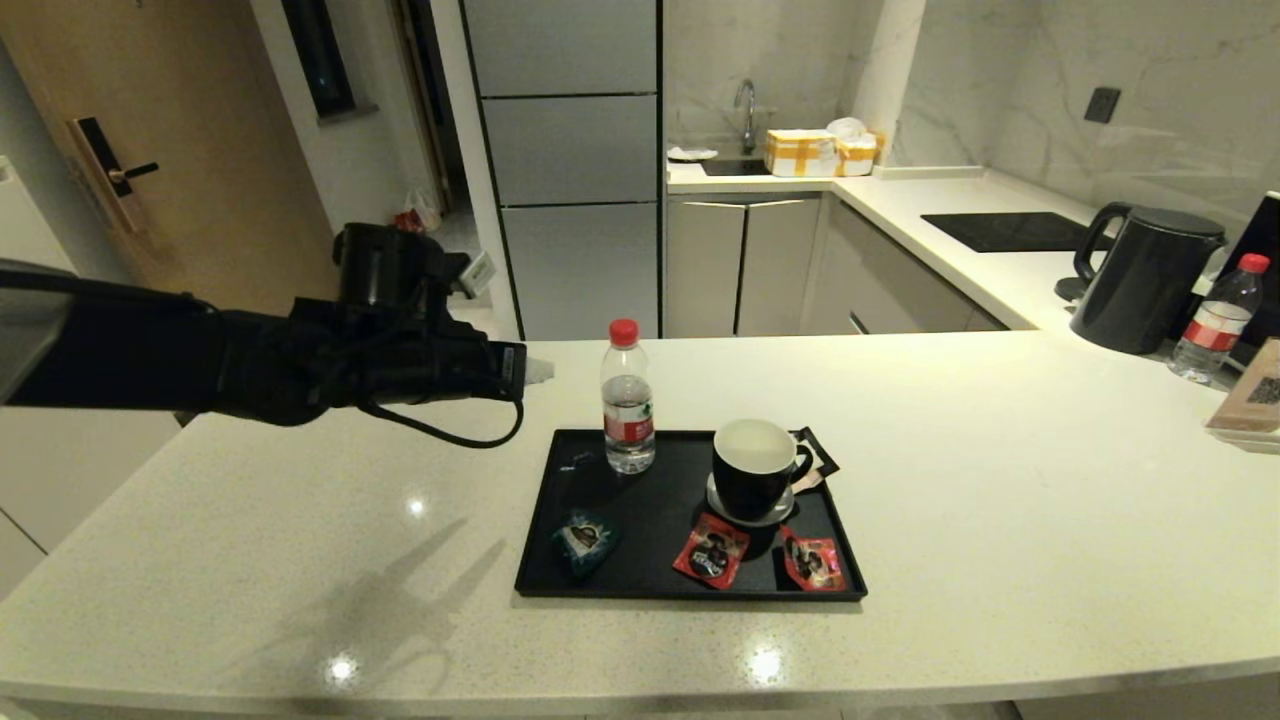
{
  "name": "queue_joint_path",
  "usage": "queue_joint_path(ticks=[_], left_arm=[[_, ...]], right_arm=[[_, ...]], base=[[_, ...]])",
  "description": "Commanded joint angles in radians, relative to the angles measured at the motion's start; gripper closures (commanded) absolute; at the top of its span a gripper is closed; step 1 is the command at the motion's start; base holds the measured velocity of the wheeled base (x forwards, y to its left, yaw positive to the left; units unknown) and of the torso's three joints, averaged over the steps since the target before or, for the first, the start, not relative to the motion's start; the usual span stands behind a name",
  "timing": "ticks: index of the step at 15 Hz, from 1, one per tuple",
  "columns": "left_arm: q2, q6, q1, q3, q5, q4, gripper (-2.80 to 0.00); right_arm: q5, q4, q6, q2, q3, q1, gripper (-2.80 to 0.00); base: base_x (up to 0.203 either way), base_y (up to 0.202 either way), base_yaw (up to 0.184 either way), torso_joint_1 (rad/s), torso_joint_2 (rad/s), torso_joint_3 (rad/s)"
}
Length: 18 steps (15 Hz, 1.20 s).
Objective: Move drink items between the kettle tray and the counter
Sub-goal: Pick up the bottled water
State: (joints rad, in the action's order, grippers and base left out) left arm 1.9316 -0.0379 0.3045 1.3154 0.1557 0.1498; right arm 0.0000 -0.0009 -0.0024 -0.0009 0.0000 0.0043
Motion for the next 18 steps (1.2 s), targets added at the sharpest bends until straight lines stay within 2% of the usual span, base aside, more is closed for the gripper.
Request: queue_joint_path(ticks=[1,3,5,6,8,14,16,18], left_arm=[[-0.012,0.001,0.037,-0.057,-0.012,0.109,-2.8],[0.003,0.008,0.086,-0.141,-0.053,0.259,-2.8],[0.041,0.012,0.14,-0.196,-0.145,0.392,-2.8],[0.041,0.012,0.141,-0.196,-0.145,0.392,-2.8],[0.04,0.016,0.193,-0.221,-0.161,0.406,-2.8],[0.089,0.018,0.206,-0.21,-0.175,0.419,-2.8],[0.178,0.017,0.212,-0.153,-0.231,0.423,-2.8],[0.277,0.014,0.214,-0.051,-0.326,0.425,-2.8]], right_arm=[[0.0,0.001,-0.001,0.001,0.0,0.0,0.0],[0.0,0.001,-0.001,0.001,0.0,0.0,0.0],[0.0,0.001,-0.001,0.001,0.0,0.0,0.0],[0.0,0.001,-0.001,0.001,0.0,0.0,0.0],[0.0,0.001,-0.001,0.001,0.0,0.0,0.0],[0.0,0.001,-0.001,0.001,0.0,0.0,0.0],[0.0,0.001,-0.001,0.001,0.0,0.0,0.0],[0.0,0.001,-0.001,0.001,0.0,0.0,0.0]], base=[[0.0,0.0,0.0,0.0,0.0,0.0],[0.0,0.0,0.0,0.0,0.0,0.0],[0.0,0.0,0.0,0.0,0.0,0.0],[0.0,0.0,0.0,0.0,0.0,0.0],[0.0,0.0,0.0,0.0,0.0,0.0],[0.0,0.0,0.0,0.0,0.0,0.0],[0.0,0.0,0.0,0.0,0.0,0.0],[0.0,0.0,0.0,0.0,0.0,0.0]])
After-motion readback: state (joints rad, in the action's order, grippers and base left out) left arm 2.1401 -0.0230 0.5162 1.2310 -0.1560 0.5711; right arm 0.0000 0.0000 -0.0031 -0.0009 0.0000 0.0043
